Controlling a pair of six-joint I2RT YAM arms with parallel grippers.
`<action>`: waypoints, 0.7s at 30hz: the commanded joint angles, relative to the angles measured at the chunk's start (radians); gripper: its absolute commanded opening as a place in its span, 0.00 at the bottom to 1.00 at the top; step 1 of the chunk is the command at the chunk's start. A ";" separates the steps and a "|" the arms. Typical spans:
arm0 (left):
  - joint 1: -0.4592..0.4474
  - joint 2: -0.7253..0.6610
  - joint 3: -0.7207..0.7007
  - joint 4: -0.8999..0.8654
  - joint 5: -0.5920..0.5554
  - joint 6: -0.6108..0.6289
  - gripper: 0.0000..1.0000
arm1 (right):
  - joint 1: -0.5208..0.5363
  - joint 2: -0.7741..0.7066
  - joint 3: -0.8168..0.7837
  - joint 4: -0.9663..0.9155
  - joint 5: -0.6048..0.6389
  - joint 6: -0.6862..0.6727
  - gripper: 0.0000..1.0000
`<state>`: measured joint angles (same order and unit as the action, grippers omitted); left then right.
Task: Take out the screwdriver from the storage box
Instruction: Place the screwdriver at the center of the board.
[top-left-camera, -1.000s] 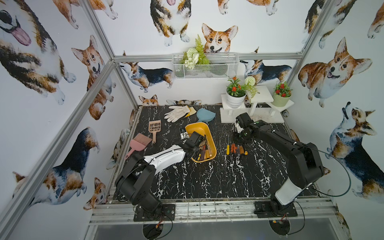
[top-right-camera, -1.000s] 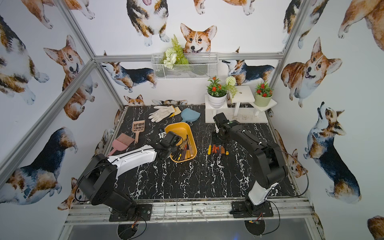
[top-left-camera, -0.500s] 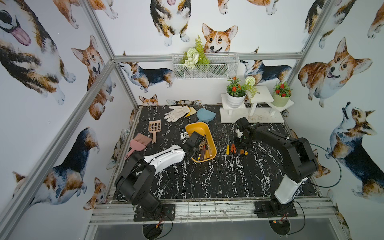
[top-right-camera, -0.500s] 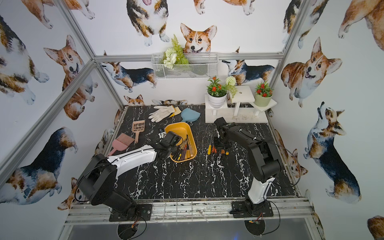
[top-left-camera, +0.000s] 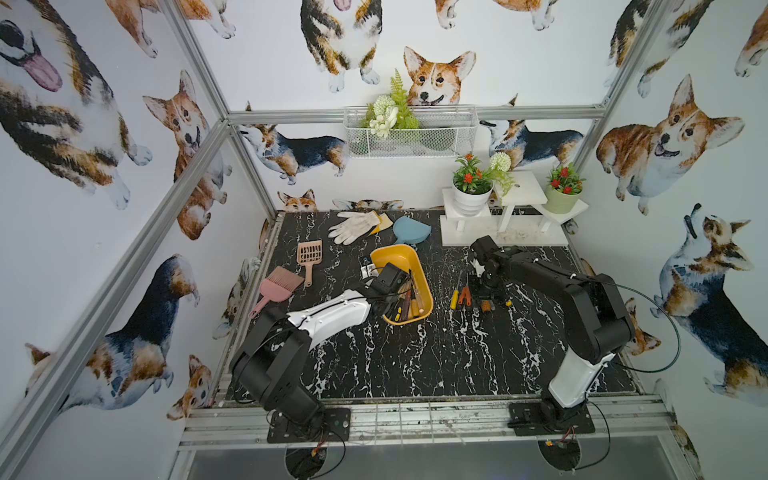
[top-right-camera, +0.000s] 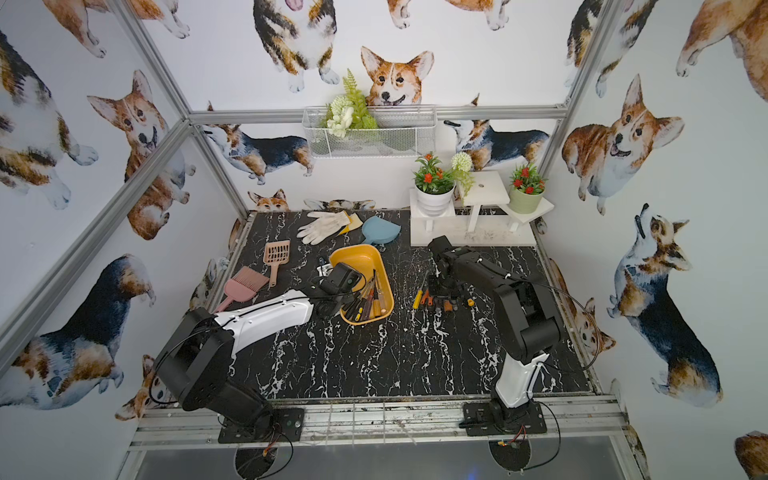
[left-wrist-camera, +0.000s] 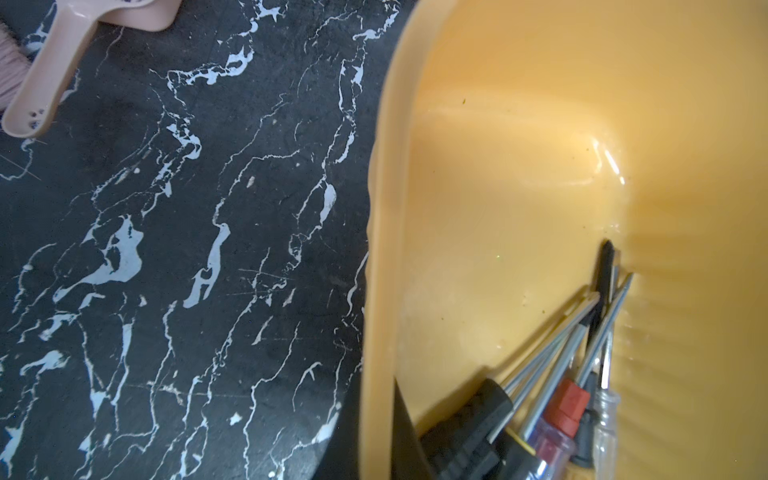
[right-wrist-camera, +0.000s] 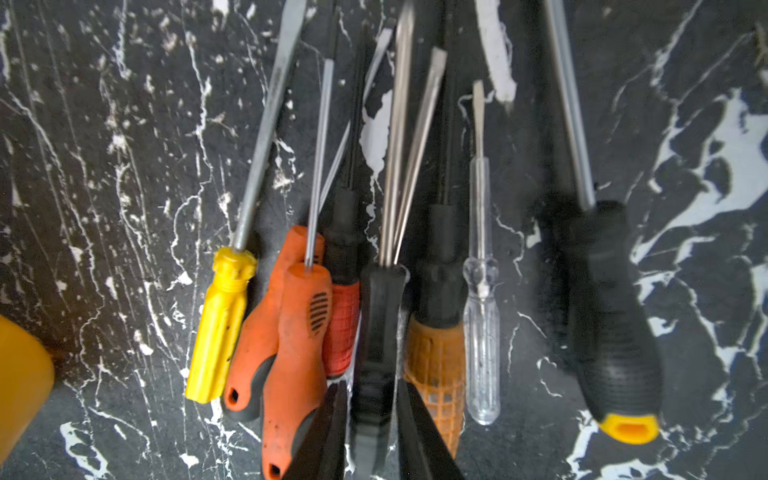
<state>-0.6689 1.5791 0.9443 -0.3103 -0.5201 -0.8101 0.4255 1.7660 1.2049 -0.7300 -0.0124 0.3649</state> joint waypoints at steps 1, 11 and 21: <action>0.000 -0.002 0.010 0.014 -0.018 -0.004 0.00 | 0.000 -0.021 0.008 -0.008 0.002 -0.001 0.30; 0.000 -0.001 0.012 0.017 -0.017 -0.004 0.00 | 0.000 -0.071 0.028 -0.010 -0.014 -0.003 0.34; 0.000 0.001 0.014 0.019 -0.012 -0.006 0.00 | 0.029 -0.143 0.068 0.012 -0.080 -0.009 0.37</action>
<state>-0.6689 1.5795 0.9443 -0.3103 -0.5201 -0.8101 0.4412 1.6375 1.2545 -0.7296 -0.0601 0.3649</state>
